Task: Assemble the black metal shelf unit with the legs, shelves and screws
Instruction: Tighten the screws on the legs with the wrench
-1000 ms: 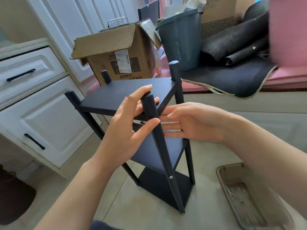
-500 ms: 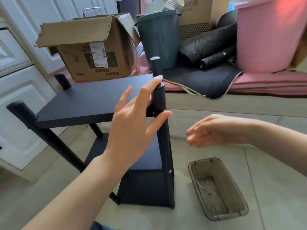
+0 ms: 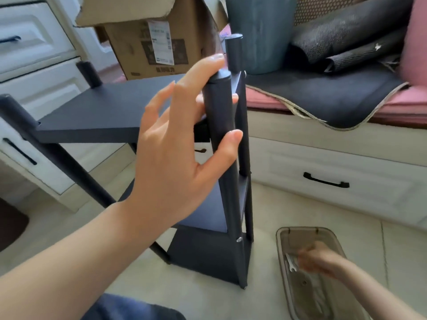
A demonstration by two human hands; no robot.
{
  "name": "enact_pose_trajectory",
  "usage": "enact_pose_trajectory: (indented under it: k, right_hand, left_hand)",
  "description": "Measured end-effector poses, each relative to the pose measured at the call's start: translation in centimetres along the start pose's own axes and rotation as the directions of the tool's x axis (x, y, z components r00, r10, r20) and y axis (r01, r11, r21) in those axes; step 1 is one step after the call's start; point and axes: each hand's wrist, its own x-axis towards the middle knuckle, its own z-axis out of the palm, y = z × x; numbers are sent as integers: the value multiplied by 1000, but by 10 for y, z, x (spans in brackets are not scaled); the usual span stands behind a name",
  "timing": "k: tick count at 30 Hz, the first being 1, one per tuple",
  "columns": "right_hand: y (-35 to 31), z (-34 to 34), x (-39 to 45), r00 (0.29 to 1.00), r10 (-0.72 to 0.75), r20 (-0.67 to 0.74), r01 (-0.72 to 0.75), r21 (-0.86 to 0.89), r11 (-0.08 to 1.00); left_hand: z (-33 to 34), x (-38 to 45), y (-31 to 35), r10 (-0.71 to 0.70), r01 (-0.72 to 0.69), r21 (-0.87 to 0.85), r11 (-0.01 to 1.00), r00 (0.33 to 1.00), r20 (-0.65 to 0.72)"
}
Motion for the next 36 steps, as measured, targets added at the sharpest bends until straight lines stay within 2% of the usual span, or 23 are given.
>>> enact_pose_trajectory:
  k: [5, 11, 16, 21, 26, 30, 36]
  right_hand:
    - [17, 24, 41, 995, -35, -96, 6, -283, 959]
    - [21, 36, 57, 983, -109, -145, 27, -476, 879]
    - [20, 51, 58, 984, -125, -127, 20, -619, 785]
    - [18, 58, 63, 986, -98, -135, -16, -660, 751]
    - [19, 54, 69, 1000, 2, -20, -15, -697, 717]
    - [0, 52, 51, 997, -49, 61, 77, -675, 734]
    - [-30, 28, 3, 998, -63, 15, 57, -666, 743]
  left_hand:
    - [1, 1, 3, -8, 8, -6, 1000, 1000, 19]
    - [-1, 3, 5, -9, 8, 29, 1000, 998, 54]
    - [-4, 3, 6, 3, -9, 77, 997, 997, 81]
    - [-8, 2, 8, -12, 5, 62, 998, 994, 109]
    - [-7, 3, 9, -25, 20, 46, 999, 996, 91]
    - [-8, 3, 11, -41, 41, 8, 999, 997, 73]
    - [-11, -3, 16, -59, 61, -78, 995, 998, 30]
